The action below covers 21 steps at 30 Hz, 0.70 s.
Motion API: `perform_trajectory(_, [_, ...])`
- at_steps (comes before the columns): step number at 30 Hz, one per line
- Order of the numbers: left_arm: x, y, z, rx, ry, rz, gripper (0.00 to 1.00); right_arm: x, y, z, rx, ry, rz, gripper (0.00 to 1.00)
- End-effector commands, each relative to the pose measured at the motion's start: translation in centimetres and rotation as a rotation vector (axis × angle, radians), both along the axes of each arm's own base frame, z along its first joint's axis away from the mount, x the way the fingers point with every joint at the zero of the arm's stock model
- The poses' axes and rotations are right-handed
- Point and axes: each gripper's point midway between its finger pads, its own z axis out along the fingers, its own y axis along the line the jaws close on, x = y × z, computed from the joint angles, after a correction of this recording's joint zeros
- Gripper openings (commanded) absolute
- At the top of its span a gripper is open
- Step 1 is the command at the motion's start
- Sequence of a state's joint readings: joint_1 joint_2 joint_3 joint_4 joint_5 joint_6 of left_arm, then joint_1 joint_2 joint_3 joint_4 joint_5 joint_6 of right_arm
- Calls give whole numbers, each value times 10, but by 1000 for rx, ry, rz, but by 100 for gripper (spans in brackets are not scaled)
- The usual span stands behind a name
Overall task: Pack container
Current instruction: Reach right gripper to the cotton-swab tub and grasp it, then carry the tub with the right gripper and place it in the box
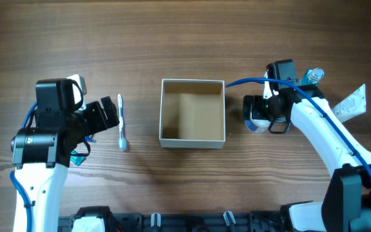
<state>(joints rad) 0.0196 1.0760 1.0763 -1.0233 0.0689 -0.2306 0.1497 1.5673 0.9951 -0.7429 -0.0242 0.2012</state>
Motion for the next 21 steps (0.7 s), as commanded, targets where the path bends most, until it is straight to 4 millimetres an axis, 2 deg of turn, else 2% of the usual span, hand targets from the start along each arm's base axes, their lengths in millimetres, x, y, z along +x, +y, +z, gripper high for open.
perform_trajectory(1, [2,0,7,1,-16,7,100,-2,-5,-6,-28,13,-14,100])
perform_trajectory(3, [2,0,7,1,-16,7,100,-2,-5,-6,-27,14,-14,100])
perform_trajectory(5, [2,2,7,10,-16,12,100,-3,-5,-6,-28,21,-14,95])
perform_trajectory(6, [2,2,7,10,-16,12,100,-4,-5,-6,-28,22,-14,89])
perform_trajectory(7, [2,2,7,10,-16,12,100,-5,-5,-6,-29,26,-16,78])
perform_trajectory(8, [2,2,7,10,-16,12,100,-5,-5,-7,-29,28,-17,75])
perform_trajectory(13, [2,2,7,10,-16,12,100,-6,-5,-7,-29,33,-16,67])
perform_trajectory(15, [2,2,7,10,-16,12,100,-6,-5,-7,-29,33,-16,60])
perform_trajectory(17, [2,2,7,10,-16,12,100,-6,-5,-6,-29,32,-16,48])
perform_trajectory(18, [2,2,7,10,-16,12,100,-5,-5,-4,-29,29,-16,37])
perform_trajectory(19, [2,2,7,10,-16,12,100,-3,-5,5,-28,25,-16,8])
perform_trajectory(21, [2,2,7,10,-16,12,100,0,-4,22,-27,15,-16,4])
